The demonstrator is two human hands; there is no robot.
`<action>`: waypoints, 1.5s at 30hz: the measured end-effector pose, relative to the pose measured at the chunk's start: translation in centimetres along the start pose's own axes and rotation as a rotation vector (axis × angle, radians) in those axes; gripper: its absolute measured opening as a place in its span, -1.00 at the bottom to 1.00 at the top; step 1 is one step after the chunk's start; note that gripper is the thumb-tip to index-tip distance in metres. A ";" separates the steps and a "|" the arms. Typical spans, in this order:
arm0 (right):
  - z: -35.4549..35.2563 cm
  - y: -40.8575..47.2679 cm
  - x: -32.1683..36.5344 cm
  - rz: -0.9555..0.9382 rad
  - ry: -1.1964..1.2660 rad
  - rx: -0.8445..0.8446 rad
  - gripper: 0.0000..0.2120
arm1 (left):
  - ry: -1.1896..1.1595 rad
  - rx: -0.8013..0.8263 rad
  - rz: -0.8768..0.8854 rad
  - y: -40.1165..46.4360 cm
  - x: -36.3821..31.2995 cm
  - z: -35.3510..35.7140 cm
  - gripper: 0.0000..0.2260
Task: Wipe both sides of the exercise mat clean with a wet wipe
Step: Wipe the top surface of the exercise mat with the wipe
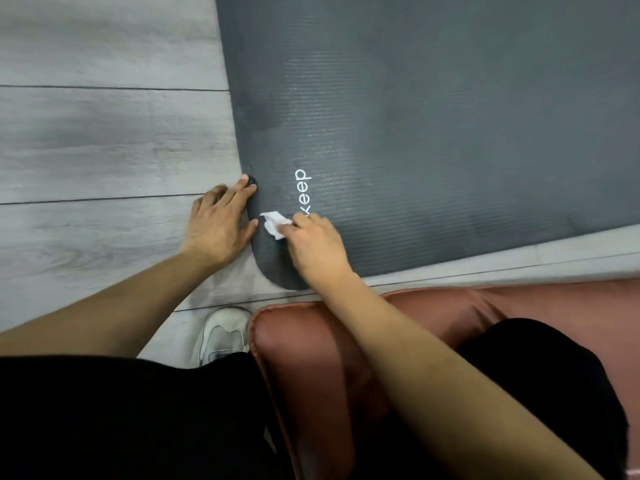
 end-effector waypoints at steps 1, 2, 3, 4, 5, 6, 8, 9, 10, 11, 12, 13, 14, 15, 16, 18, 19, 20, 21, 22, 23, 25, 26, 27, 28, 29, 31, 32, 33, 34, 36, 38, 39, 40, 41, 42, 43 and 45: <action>-0.8 -0.2 -3.1 0.059 -0.056 -0.024 -0.84 | -0.006 0.004 -0.001 0.0 -0.1 0.0 -0.43; -1.9 -0.6 -6.9 0.163 -0.093 -0.062 -0.84 | -0.011 0.005 -0.003 0.0 -0.2 0.0 -0.43; -3.0 -1.2 -11.0 0.294 -0.125 -0.082 -0.83 | -0.014 0.004 -0.007 0.0 -0.2 0.0 -0.43; -3.9 -2.2 -14.8 0.422 -0.148 -0.079 -0.81 | -0.015 0.002 -0.013 -0.1 -0.3 0.1 -0.43; -4.5 -3.2 -17.5 0.531 -0.150 -0.070 -0.79 | -0.014 -0.004 -0.019 -0.1 -0.3 0.1 -0.43; -4.7 -4.1 -19.1 0.627 -0.135 -0.059 -0.77 | -0.012 -0.007 -0.024 -0.2 -0.4 0.2 -0.43; -4.2 -4.5 -18.2 0.722 -0.036 -0.084 -0.72 | -0.018 -0.020 -0.034 -0.2 -0.6 0.3 -0.42; -3.3 -4.0 -15.6 0.685 0.031 -0.085 -0.69 | -0.022 -0.024 -0.040 -0.2 -0.7 0.3 -0.42; -2.1 -3.3 -12.1 0.598 0.103 -0.064 -0.66 | -0.025 -0.025 -0.044 -0.2 -0.7 0.3 -0.42; -0.6 -2.6 -8.1 0.484 0.170 -0.015 -0.67 | -0.030 -0.026 -0.047 -0.2 -0.7 0.3 -0.42; 0.8 -2.3 -4.2 0.371 0.219 0.071 -0.71 | -0.033 -0.028 -0.050 -0.1 -0.7 0.3 -0.42; 2.0 -2.3 -1.0 0.273 0.257 0.169 -0.75 | -0.033 -0.035 -0.052 -0.1 -0.6 0.2 -0.41; 2.7 -2.3 0.8 0.202 0.283 0.238 -0.79 | -0.028 -0.042 -0.049 -0.1 -0.6 0.1 -0.41; 2.7 -2.3 1.0 0.170 0.295 0.265 -0.81 | -0.018 -0.051 -0.037 -0.1 -0.7 0.0 -0.42; 2.2 -2.1 -0.1 0.169 0.284 0.261 -0.82 | -0.005 -0.063 -0.014 -0.1 -0.9 -0.2 -0.43; 0.8 -2.1 -5.1 0.244 0.198 0.203 -0.84 | 0.022 -0.096 0.053 -0.3 -1.7 -0.6 -0.47; -0.2 -2.6 -8.9 0.333 0.134 0.160 -0.85 | 0.032 -0.109 0.092 -0.5 -2.3 -0.6 -0.48; -1.5 -3.6 -13.2 0.449 0.060 0.118 -0.86 | 0.042 -0.120 0.128 -0.7 -3.1 -0.6 -0.48; -2.9 -4.9 -17.4 0.577 0.003 0.078 -0.86 | 0.051 -0.129 0.162 -0.9 -3.9 -0.4 -0.49; -4.1 -6.4 -21.0 0.701 -0.016 0.036 -0.84 | 0.058 -0.136 0.194 -1.1 -4.6 -0.1 -0.49; -4.7 -7.6 -23.1 0.794 -0.004 0.006 -0.81 | 0.063 -0.142 0.223 -1.2 -5.3 0.1 -0.48; -4.2 -8.0 -21.9 0.802 0.030 -0.018 -0.81 | 0.064 -0.142 0.252 -1.3 -6.2 0.7 -0.47; -3.3 -7.3 -19.1 0.725 0.064 -0.019 -0.83 | 0.060 -0.133 0.249 -1.3 -6.4 0.8 -0.46; -2.0 -6.4 -15.3 0.625 0.120 0.006 -0.83 | 0.058 -0.122 0.240 -1.1 -6.6 0.8 -0.45; -0.3 -5.5 -11.0 0.509 0.184 0.071 -0.82 | 0.060 -0.110 0.232 -1.0 -6.8 0.9 -0.43; 1.3 -4.9 -6.7 0.390 0.236 0.169 -0.81 | 0.067 -0.101 0.228 -0.9 -6.9 0.9 -0.42; 3.3 -4.3 -0.7 0.208 0.301 0.351 -0.83 | 0.076 -0.105 0.226 -0.8 -7.0 0.8 -0.39; 3.4 -4.0 0.0 0.160 0.316 0.392 -0.84 | 0.069 -0.112 0.224 -0.7 -6.9 0.7 -0.39; 3.1 -3.7 -0.4 0.114 0.312 0.412 -0.84 | 0.062 -0.115 0.219 -0.7 -6.9 0.6 -0.39; 2.6 -3.7 -1.1 0.064 0.289 0.425 -0.83 | 0.062 -0.116 0.217 -0.7 -6.9 0.7 -0.39; 1.5 -4.4 -4.8 0.044 0.202 0.415 -0.83 | 0.058 -0.119 0.218 -0.9 -7.3 0.8 -0.40; -0.7 -5.6 -11.5 0.193 0.123 0.279 -0.86 | 0.054 -0.113 0.233 -1.1 -7.9 1.2 -0.40; -2.1 -6.7 -15.8 0.324 0.072 0.191 -0.84 | 0.055 -0.110 0.245 -1.1 -8.2 1.3 -0.39; -3.6 -8.2 -20.2 0.479 0.007 0.131 -0.83 | 0.057 -0.109 0.257 -1.1 -8.5 1.4 -0.39; -4.8 -10.1 -24.2 0.636 -0.043 0.093 -0.82 | 0.061 -0.110 0.268 -1.1 -8.8 1.5 -0.40; -5.6 -11.9 -27.3 0.779 -0.047 0.059 -0.79 | 0.065 -0.112 0.275 -1.0 -8.9 1.5 -0.41; -5.9 -13.1 -29.0 0.885 -0.020 0.026 -0.75 | 0.068 -0.114 0.279 -0.9 -9.0 1.4 -0.42; -5.4 -13.6 -28.3 0.957 0.040 -0.022 -0.75 | 0.072 -0.121 0.282 -0.5 -9.4 1.4 -0.44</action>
Point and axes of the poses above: each hand's wrist, its own y-axis towards the middle knuckle, its own z-axis out of the palm, x = y × z, the point moved 10 cm from there along y, towards the middle knuckle, and after that the axes turned 4 degrees about y, right-handed, at the moved point
